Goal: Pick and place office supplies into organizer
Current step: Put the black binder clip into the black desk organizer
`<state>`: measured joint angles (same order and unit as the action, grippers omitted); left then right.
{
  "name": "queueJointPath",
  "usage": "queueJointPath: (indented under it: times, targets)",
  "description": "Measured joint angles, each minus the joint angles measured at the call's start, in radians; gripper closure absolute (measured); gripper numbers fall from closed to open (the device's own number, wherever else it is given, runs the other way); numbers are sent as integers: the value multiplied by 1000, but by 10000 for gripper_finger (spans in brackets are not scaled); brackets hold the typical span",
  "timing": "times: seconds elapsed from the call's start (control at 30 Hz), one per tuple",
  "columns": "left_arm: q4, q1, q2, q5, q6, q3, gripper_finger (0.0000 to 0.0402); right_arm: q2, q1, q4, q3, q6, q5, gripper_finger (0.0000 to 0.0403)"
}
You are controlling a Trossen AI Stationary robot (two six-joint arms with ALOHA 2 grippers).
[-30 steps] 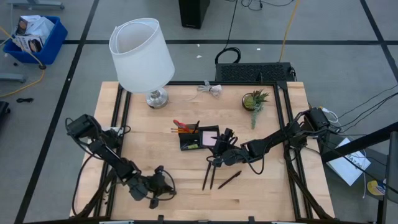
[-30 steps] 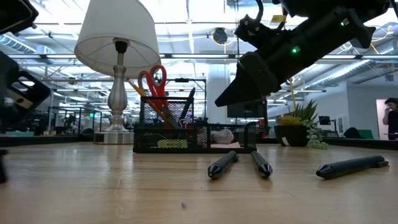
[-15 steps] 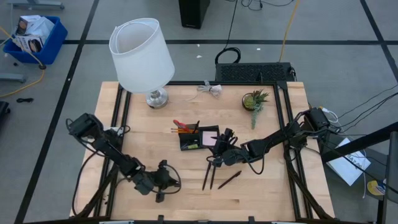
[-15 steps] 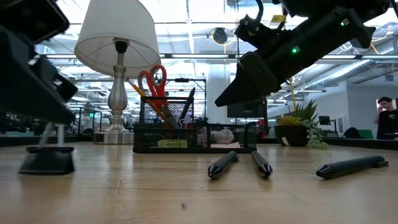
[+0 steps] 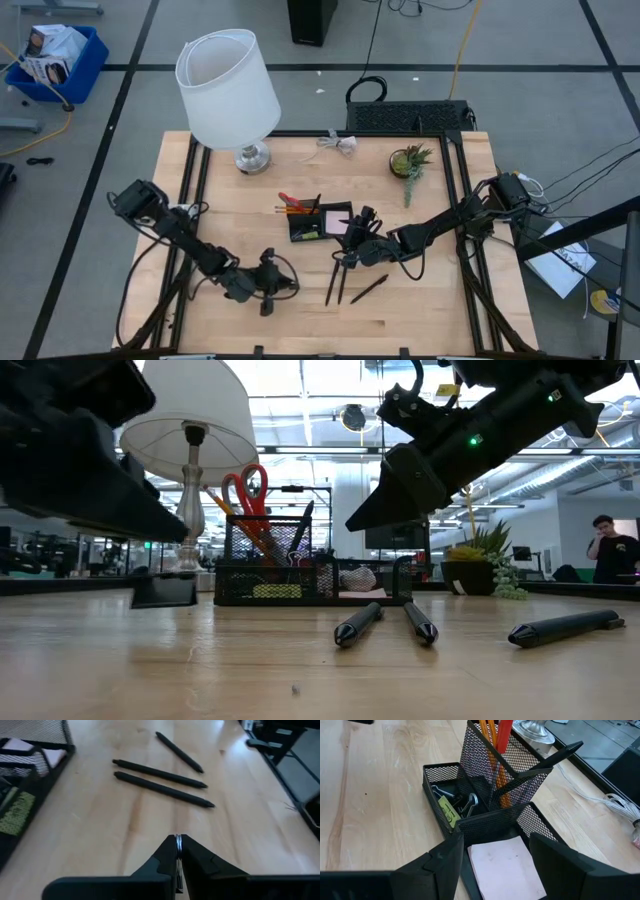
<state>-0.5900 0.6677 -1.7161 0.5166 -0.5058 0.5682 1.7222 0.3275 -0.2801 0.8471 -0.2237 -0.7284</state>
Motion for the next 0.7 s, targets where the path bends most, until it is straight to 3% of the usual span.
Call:
queueJointPath:
  times: [0.23, 0.47, 0.7]
  targets:
    - [-11, -59, 0, 0, 47, 0, 394, 0, 0, 0, 0, 0, 0, 182]
    - [-13, -132, 0, 0, 70, 0, 369, 0, 0, 0, 0, 0, 0, 182]
    - [-27, -192, 0, 12, 108, 0, 393, 0, 0, 0, 0, 0, 0, 182]
